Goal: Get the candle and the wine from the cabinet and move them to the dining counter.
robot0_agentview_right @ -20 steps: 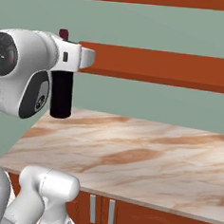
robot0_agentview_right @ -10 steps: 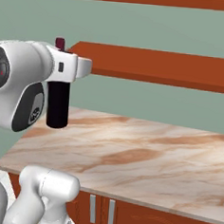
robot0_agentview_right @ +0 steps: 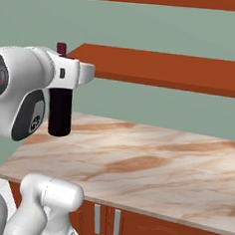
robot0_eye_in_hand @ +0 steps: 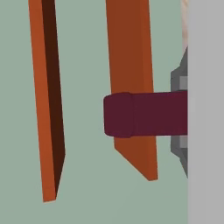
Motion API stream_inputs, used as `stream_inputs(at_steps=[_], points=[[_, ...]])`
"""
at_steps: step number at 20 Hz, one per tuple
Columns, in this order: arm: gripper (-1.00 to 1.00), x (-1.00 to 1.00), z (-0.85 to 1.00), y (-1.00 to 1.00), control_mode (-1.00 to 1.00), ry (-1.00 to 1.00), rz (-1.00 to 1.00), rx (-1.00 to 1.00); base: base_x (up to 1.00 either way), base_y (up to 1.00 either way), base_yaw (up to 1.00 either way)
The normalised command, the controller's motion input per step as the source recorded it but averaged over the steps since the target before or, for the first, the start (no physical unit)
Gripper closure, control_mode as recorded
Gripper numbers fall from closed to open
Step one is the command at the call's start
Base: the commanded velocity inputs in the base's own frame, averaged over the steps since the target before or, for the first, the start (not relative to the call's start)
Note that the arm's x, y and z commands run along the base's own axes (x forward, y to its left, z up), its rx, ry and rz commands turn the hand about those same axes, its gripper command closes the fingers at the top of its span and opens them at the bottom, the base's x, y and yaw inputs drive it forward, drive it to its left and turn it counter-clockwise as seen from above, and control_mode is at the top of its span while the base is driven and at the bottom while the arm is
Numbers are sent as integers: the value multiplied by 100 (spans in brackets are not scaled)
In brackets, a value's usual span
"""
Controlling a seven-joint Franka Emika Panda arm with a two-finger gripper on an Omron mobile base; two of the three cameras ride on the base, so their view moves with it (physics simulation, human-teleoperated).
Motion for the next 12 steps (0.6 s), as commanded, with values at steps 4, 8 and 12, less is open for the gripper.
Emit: stream_inputs(at_steps=[4, 8, 12], points=[[100, 0, 0, 0, 100, 0, 0, 0, -68, 16, -3], [100, 0, 0, 0, 100, 0, 0, 0, -100, 40, -26], [100, 0, 0, 0, 100, 0, 0, 0, -56, 67, -69]])
